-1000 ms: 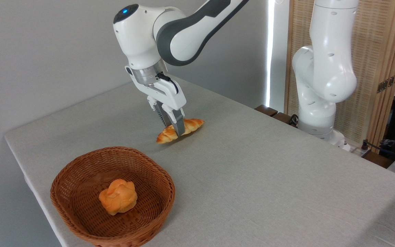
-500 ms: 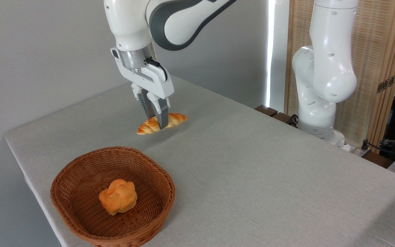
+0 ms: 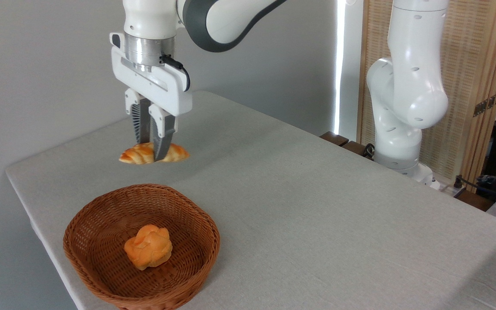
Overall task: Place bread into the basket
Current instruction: 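Lift the braided roll and carry it over the wicker basket, then open the gripper to drop the roll beside the orange bun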
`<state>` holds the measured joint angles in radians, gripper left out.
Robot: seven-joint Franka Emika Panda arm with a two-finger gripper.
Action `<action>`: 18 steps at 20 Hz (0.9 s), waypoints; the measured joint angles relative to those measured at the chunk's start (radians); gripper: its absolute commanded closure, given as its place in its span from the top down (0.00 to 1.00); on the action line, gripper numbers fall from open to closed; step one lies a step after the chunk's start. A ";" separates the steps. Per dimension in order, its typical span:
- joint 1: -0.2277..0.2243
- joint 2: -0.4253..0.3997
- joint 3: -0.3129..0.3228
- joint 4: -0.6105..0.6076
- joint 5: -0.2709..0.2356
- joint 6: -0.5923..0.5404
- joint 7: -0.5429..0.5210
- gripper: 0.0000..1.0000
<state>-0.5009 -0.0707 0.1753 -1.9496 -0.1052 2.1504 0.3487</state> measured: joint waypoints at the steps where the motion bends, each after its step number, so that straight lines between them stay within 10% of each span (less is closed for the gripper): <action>1: 0.000 0.004 0.008 0.000 0.000 0.032 0.000 0.49; 6: 0.001 0.040 0.040 0.004 0.000 0.163 0.000 0.55; 10: 0.001 0.079 0.064 0.023 0.000 0.210 0.000 1.00; 18: 0.001 0.124 0.066 0.026 0.044 0.248 0.000 1.00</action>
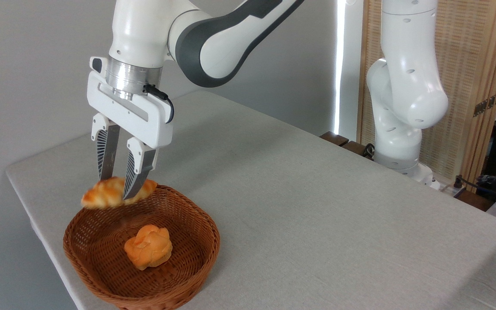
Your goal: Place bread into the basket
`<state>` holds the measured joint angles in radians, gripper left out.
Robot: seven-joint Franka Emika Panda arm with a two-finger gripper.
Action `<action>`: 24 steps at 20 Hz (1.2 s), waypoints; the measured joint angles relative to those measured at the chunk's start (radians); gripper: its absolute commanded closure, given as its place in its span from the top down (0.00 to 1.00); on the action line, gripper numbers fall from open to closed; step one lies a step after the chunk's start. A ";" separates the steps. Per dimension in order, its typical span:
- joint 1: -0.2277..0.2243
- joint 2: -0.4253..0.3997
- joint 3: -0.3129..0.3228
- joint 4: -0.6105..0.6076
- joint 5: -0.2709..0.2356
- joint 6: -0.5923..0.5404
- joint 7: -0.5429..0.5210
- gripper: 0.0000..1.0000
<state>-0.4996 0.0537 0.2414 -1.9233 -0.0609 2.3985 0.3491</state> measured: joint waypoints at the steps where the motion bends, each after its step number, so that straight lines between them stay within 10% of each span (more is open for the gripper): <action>1: 0.000 0.000 0.000 0.000 0.002 0.000 0.000 1.00; 12: 0.000 0.013 0.007 0.038 0.004 -0.014 0.000 1.00; 24: -0.003 0.005 0.018 0.258 0.105 -0.503 0.003 1.00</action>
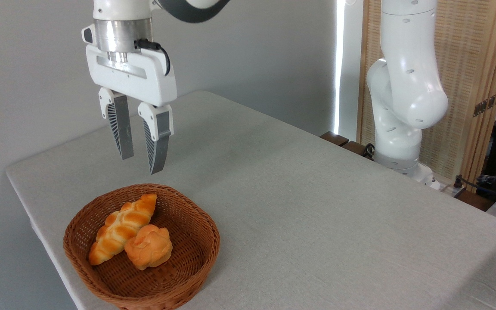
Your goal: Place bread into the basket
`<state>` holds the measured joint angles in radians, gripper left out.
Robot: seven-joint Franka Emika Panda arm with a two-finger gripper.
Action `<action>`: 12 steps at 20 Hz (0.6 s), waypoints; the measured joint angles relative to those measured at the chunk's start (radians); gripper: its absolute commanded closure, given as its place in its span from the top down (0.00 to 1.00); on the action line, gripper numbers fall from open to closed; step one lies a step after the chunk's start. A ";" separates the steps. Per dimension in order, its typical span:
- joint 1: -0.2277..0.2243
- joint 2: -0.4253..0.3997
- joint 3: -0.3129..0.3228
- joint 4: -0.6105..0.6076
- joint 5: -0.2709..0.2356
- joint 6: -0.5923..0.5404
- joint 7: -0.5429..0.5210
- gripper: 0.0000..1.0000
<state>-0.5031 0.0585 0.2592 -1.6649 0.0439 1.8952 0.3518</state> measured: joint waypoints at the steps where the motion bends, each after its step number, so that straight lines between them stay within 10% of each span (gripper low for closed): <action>1: 0.000 0.000 0.001 0.008 0.000 -0.013 0.000 1.00; 12: -0.002 -0.001 -0.005 0.019 0.000 -0.212 0.108 1.00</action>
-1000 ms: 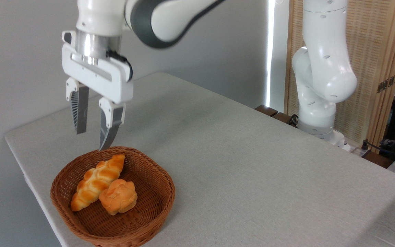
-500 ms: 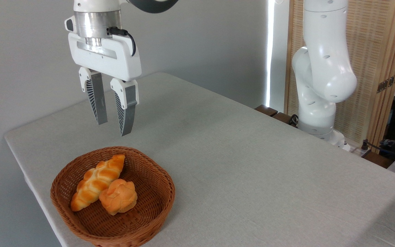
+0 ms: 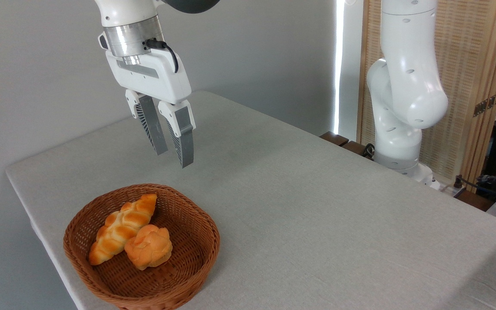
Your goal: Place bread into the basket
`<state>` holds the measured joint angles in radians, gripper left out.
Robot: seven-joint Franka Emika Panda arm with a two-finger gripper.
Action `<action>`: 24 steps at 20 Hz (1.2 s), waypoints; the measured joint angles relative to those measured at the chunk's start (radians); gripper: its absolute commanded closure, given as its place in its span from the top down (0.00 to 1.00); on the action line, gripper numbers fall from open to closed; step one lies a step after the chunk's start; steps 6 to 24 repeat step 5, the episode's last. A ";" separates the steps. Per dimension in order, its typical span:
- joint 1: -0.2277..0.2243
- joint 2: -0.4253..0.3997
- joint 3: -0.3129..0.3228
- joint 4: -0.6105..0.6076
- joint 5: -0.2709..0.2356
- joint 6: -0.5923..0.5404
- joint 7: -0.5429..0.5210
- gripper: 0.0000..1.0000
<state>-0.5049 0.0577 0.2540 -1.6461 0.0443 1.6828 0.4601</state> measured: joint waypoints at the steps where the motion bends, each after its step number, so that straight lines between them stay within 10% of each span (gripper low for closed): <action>1: 0.000 -0.001 0.000 0.000 0.000 0.000 0.001 1.00; 24: 0.001 -0.012 0.004 0.001 -0.019 0.000 0.001 1.00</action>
